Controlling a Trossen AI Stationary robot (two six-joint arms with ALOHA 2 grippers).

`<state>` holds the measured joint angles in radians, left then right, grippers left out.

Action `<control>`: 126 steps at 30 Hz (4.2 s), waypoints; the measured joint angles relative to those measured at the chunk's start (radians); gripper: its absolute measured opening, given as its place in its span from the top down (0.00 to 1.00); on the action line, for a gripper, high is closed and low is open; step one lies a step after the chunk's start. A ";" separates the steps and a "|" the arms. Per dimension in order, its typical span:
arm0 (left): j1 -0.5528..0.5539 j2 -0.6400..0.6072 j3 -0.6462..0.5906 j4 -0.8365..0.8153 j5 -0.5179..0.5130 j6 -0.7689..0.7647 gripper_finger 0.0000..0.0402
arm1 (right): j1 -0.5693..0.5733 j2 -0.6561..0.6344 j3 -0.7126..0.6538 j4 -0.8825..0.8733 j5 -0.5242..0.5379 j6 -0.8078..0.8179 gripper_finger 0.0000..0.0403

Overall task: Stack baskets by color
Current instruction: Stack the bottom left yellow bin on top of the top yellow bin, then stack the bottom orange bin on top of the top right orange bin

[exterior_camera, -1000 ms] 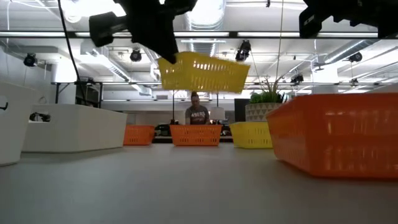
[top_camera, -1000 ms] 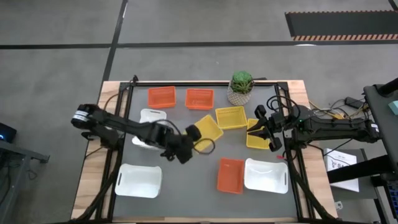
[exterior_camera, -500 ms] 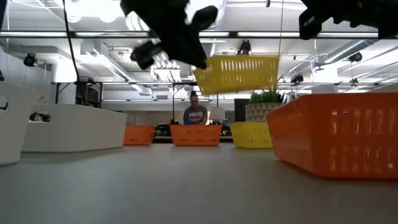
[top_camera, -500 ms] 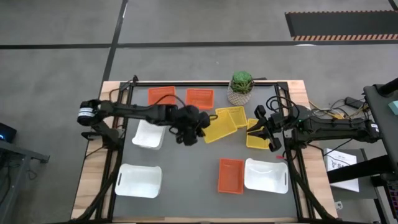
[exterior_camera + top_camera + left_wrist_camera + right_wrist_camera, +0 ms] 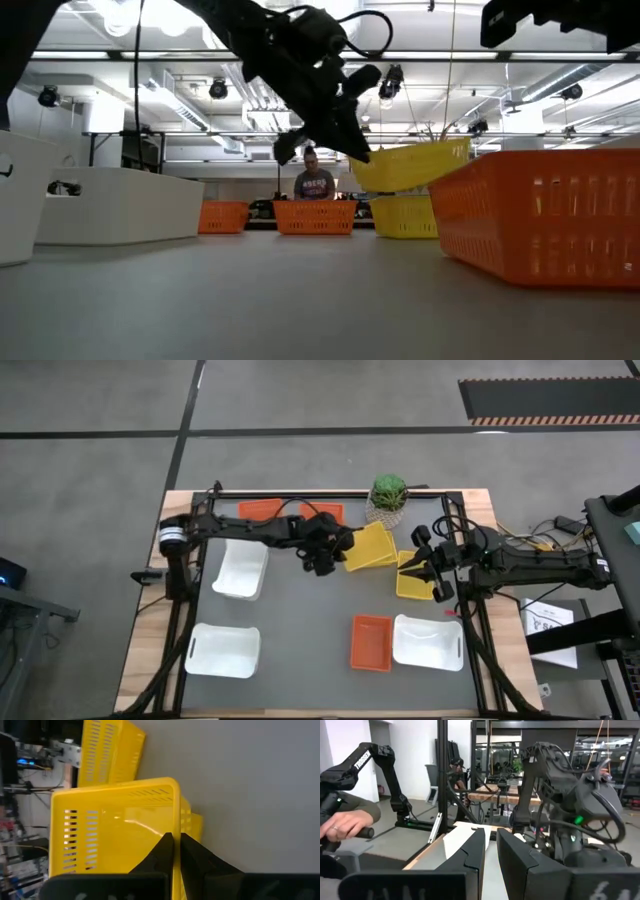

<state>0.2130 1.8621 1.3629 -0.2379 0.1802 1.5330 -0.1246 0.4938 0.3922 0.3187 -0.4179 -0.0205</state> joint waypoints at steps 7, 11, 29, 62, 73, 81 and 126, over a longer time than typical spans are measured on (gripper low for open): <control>0.016 0.064 0.047 0.047 0.002 0.009 1.00 | 0.000 0.000 0.002 -0.003 0.000 -0.019 0.89; 0.019 0.079 0.057 0.045 0.002 0.025 1.00 | 0.000 0.000 0.002 -0.007 0.000 -0.019 0.89; 0.037 0.081 0.060 0.051 0.003 0.019 0.82 | 0.000 0.000 0.002 -0.008 0.000 -0.021 0.89; 0.081 0.052 -0.043 0.344 -0.008 -0.473 1.00 | 0.000 0.000 0.002 -0.016 0.000 -0.026 0.89; 0.082 0.055 -0.040 0.331 -0.097 -0.610 1.00 | 0.000 0.000 0.002 -0.017 0.000 -0.029 0.89; 0.083 0.055 -0.041 0.285 -0.107 -0.672 1.00 | 0.000 0.000 0.002 -0.018 0.000 -0.032 0.89; -0.289 -0.527 -0.525 0.426 -0.063 -1.231 1.00 | 0.049 0.272 0.046 0.082 0.079 0.132 0.89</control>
<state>-0.0761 1.3347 0.8381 0.1881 0.1177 0.3023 -0.0759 0.7659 0.4385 0.4006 -0.3392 0.1112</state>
